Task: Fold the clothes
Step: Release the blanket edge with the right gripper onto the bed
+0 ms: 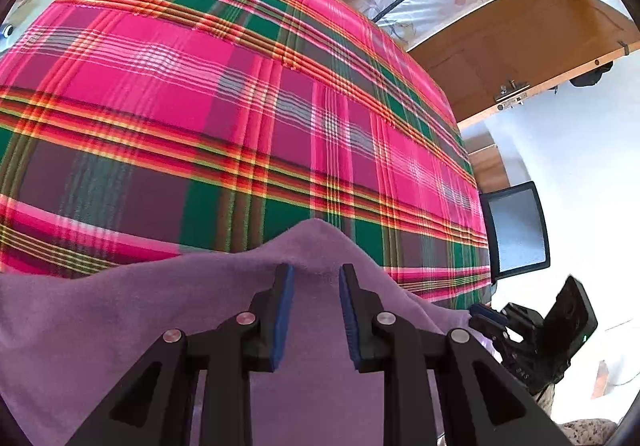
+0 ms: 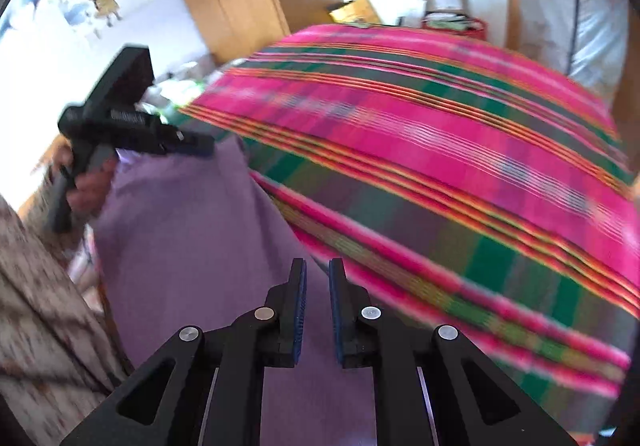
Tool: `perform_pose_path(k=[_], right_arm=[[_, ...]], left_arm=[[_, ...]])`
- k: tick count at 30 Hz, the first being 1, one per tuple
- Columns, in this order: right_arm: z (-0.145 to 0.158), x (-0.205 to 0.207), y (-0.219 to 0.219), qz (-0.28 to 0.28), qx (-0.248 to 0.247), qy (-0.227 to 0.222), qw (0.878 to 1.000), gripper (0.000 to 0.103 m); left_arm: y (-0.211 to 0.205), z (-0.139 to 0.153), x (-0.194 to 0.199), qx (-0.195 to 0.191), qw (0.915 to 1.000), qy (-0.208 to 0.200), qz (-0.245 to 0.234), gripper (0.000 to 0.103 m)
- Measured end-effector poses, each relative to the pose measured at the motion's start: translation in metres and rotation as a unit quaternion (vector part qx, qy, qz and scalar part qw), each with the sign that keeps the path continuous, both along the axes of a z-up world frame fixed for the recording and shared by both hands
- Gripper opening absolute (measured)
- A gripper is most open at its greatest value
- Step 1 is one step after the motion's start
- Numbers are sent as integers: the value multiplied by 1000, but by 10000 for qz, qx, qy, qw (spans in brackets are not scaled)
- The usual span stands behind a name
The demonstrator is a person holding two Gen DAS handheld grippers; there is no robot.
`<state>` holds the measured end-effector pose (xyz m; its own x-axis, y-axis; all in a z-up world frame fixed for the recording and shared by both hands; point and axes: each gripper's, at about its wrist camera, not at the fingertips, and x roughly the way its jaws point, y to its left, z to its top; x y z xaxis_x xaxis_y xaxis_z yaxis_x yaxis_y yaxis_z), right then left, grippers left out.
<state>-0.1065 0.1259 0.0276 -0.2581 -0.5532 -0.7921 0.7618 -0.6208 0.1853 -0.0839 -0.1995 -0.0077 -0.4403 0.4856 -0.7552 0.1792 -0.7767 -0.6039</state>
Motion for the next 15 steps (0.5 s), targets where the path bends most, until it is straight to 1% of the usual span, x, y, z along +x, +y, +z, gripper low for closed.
perform_pose_path(k=[4, 7, 11, 13, 14, 15], right_arm=[[-4, 11, 35, -519, -20, -103, 9986, 14], [-8, 17, 59, -913, 123, -88, 9957, 15], [-8, 10, 84, -1388, -26, -101, 9903, 15], [-8, 7, 89, -1459, -145, -97, 9891, 16], [-8, 5, 91, -1429, -167, -92, 9896, 17], [-9, 4, 88, -1312, -161, -93, 9912, 20]], left_arm=[[6, -4, -7, -13, 10000, -52, -40, 23], [6, -5, -10, -39, 10000, -62, -3, 23], [8, -8, -12, -89, 9999, -115, 52, 23], [9, -8, -11, -134, 9998, -114, 68, 23], [10, -8, -11, -157, 9998, -114, 77, 23], [11, -8, -11, -180, 9997, -113, 85, 23]])
